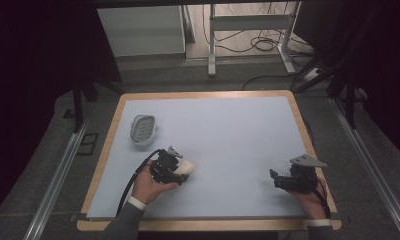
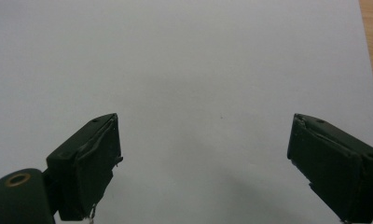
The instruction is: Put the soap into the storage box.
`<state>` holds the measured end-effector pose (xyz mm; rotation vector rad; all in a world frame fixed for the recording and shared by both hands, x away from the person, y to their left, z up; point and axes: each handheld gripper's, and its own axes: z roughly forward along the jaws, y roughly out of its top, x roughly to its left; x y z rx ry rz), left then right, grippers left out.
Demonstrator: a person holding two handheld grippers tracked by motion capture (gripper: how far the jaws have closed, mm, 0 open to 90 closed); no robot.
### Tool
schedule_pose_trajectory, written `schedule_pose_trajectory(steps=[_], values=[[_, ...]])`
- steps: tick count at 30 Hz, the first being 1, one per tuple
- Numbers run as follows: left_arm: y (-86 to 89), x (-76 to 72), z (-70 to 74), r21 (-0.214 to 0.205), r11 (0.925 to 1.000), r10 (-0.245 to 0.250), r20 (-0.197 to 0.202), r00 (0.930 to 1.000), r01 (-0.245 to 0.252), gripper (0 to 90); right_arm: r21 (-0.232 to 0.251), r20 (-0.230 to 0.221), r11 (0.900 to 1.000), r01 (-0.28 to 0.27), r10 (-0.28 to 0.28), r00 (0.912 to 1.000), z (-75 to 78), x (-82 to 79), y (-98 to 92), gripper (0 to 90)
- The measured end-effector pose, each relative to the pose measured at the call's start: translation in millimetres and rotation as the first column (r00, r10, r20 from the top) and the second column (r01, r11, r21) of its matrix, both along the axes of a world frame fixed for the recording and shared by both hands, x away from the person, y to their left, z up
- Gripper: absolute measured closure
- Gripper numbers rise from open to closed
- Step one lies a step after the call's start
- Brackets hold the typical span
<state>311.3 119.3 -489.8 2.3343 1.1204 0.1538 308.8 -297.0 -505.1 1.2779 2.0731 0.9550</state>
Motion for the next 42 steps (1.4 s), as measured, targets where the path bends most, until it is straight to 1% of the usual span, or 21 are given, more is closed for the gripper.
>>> schedule_pose_trajectory(steps=[6, 12, 18, 21, 26, 33, 34, 36, 42], values=[[6.3, 6.2, 3.0, 0.0, 0.9999, 0.015, -0.004, 0.9999, -0.015, 49.3, 0.0, -0.003, 1.0, 0.003, -0.003, 1.0, -0.6, 0.1, -0.8, 9.3], [16.3, 13.9, 7.0, -0.001, 0.9993, 0.037, -0.006, 0.9993, -0.037, 49.3, -0.002, -0.003, 1.0, 0.005, -0.005, 1.0, -1.1, 0.6, -1.5, 9.3], [21.6, 18.4, 10.7, -0.001, 0.999, 0.046, 0.0, 0.999, -0.046, 49.3, -0.004, -0.007, 1.0, 0.006, -0.006, 1.0, -1.7, 1.0, -1.7, 9.3], [28.4, 22.5, 12.3, -0.016, 0.9983, 0.056, -0.007, 0.9984, -0.056, 49.3, -0.003, -0.008, 0.9999, 0.012, -0.012, 0.9999, -1.7, 0.8, -2.4, 9.3], [34.5, 25.0, 13.7, -0.019, 0.9973, 0.071, -0.005, 0.9975, -0.071, 49.3, 0.001, -0.005, 0.9999, 0.014, -0.014, 0.9999, -1.1, 0.5, -3.6, 9.3], [42.7, 32.8, 17.5, -0.005, 0.9958, 0.091, -0.003, 0.9958, -0.091, 49.3, -0.003, -0.009, 0.9999, 0.015, -0.015, 0.9999, -1.9, 1.1, -3.3, 9.3], [44.4, 34.9, 18.6, -0.007, 0.9947, 0.103, 0.002, 0.9947, -0.103, 49.4, -0.001, -0.01, 0.9999, 0.017, -0.017, 0.9998, -1.8, 1.0, -3.7, 9.3], [46.0, 36.2, 19.3, -0.005, 0.9949, 0.101, 0.001, 0.9949, -0.101, 49.4, -0.002, -0.008, 0.9998, 0.017, -0.017, 0.9998, -1.8, 1.1, -4.5, 9.3], [52.9, 42.4, 21.7, 0.0, 0.9923, 0.124, 0.002, 0.9923, -0.124, 49.4, -0.002, -0.012, 0.9998, 0.019, -0.019, 0.9997, -2.3, 1.3, -4.6, 9.3]])
